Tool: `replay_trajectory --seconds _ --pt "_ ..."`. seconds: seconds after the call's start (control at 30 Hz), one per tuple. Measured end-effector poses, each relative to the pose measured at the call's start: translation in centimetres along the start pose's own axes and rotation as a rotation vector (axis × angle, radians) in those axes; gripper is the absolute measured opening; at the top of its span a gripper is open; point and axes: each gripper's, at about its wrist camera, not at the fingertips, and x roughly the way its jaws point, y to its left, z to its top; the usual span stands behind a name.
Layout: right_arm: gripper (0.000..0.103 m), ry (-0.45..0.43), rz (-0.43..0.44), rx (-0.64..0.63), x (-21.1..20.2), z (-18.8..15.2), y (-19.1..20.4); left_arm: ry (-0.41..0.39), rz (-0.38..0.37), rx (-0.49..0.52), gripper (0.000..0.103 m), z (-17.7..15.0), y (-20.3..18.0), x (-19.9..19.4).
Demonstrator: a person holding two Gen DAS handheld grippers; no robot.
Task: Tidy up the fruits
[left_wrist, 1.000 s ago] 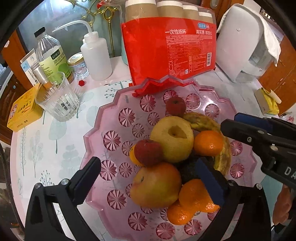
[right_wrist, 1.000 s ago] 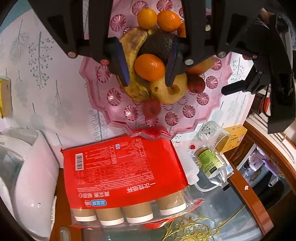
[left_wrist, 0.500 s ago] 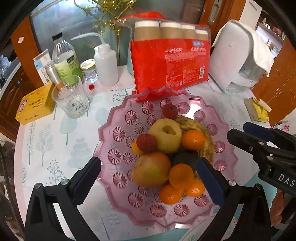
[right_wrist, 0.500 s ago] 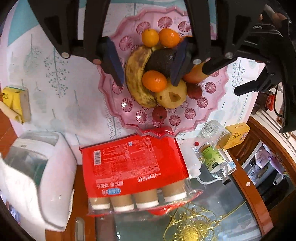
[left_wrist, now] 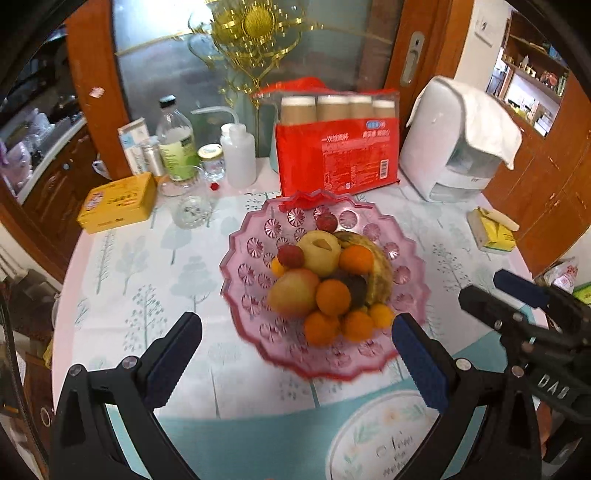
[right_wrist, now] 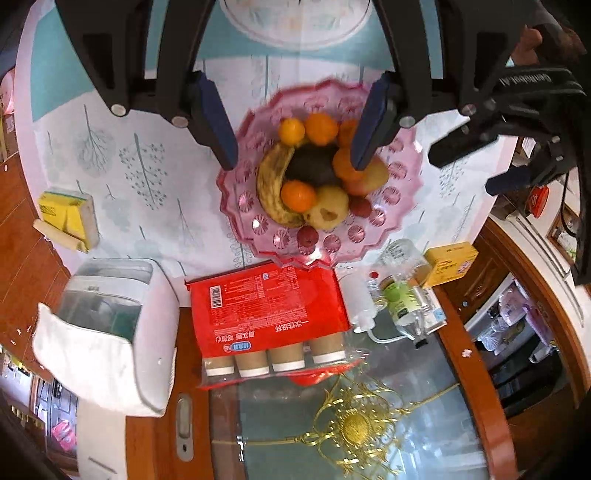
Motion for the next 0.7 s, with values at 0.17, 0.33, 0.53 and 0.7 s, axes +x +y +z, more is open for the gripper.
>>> replay_trajectory --seconds 0.17,0.33,0.53,0.7 --pt "0.064 -0.025 0.003 -0.004 -5.0 -4.2 0.2 -0.054 0.04 -0.022 0.102 -4.2 -1.6 -5.7" --pt "0.064 -0.025 0.028 -0.014 -10.0 -9.3 0.3 -0.076 0.067 -0.071 0.102 -9.3 -3.0 -10.5" --pt "0.064 -0.015 0.042 -0.017 -13.7 -13.7 0.5 -0.086 0.119 -0.106 0.102 -14.9 -5.0 -14.4" --pt "0.064 -0.033 0.035 -0.001 -16.3 -16.1 0.4 -0.096 0.155 -0.122 0.102 -18.2 -6.1 -17.1"
